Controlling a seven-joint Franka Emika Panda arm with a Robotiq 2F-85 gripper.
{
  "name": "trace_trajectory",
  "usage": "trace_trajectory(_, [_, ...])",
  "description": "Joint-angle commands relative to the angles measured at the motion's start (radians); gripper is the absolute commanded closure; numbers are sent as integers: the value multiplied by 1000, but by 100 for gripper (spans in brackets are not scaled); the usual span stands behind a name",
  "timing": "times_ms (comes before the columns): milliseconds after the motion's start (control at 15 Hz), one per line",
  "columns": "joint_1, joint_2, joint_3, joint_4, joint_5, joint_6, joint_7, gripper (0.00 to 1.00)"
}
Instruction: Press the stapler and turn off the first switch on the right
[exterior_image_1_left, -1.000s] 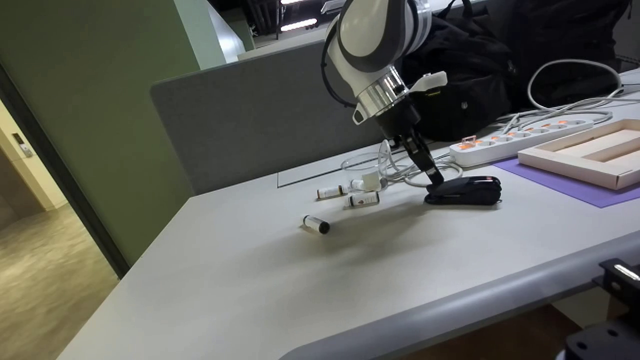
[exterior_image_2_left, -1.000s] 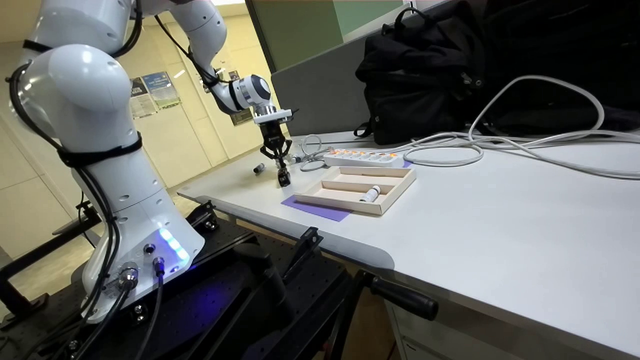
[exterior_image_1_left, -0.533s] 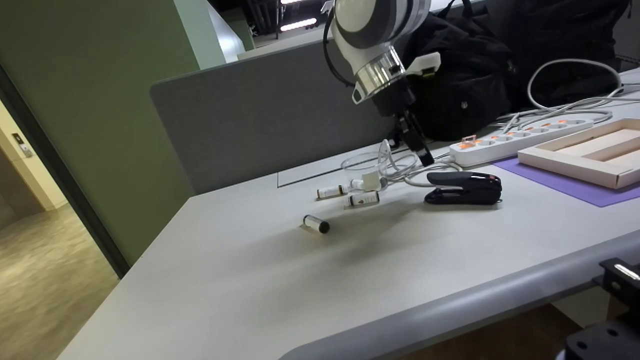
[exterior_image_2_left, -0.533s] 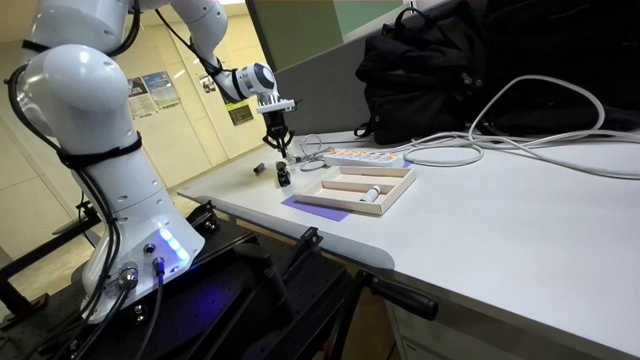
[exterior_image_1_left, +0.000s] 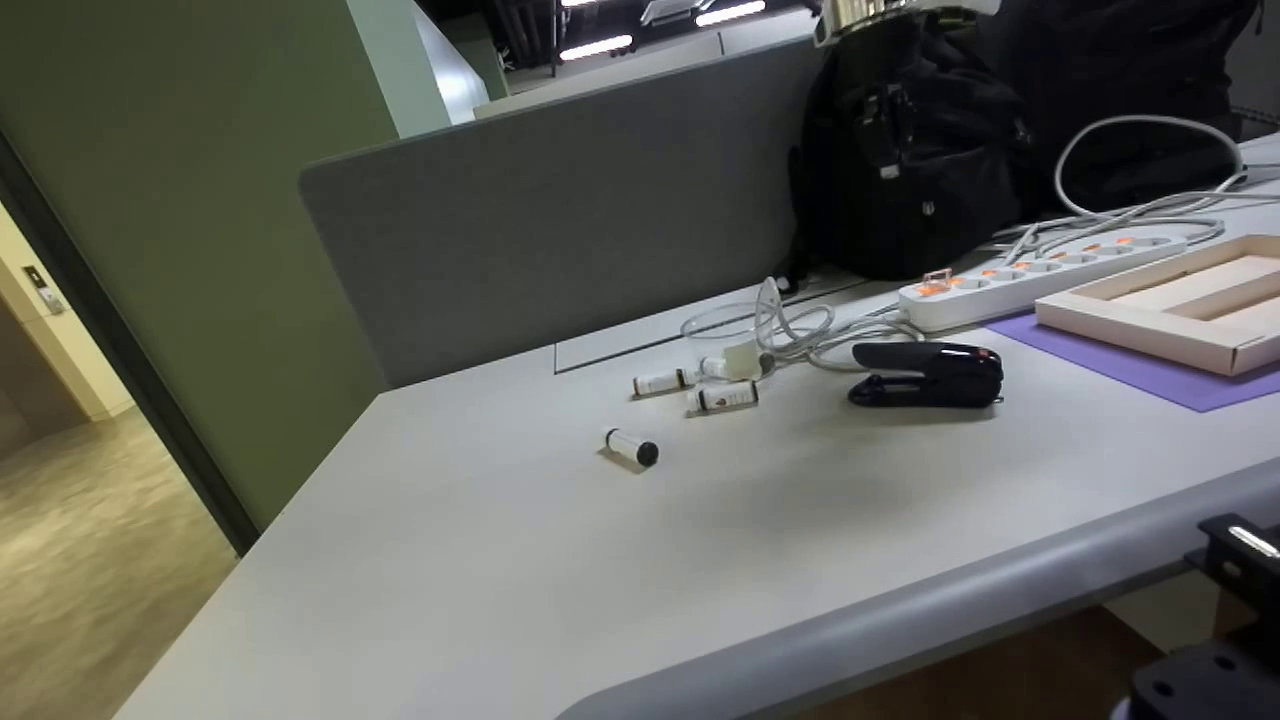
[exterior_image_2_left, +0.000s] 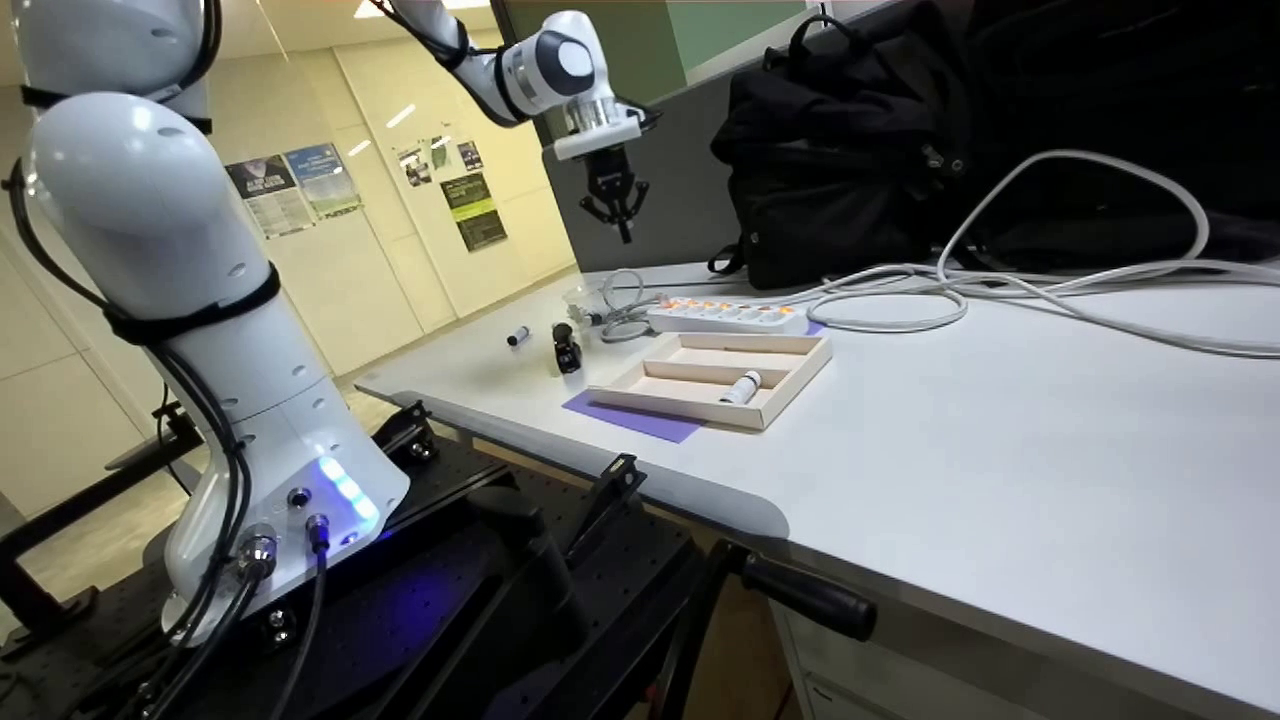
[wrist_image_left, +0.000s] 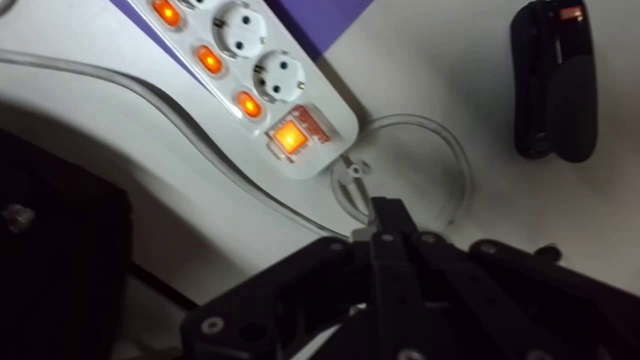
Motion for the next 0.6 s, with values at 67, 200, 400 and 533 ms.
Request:
trace_trajectory(67, [-172, -15, -43, -55, 189, 151, -128, 100])
trace_trajectory(200, [-242, -3, -60, -50, 281, 197, -173, 100])
trace_trajectory(400, [-303, 13, -86, -58, 390, 233, -160, 100])
trace_trajectory(533, [-318, 33, -107, -60, 417, 203, -120, 100])
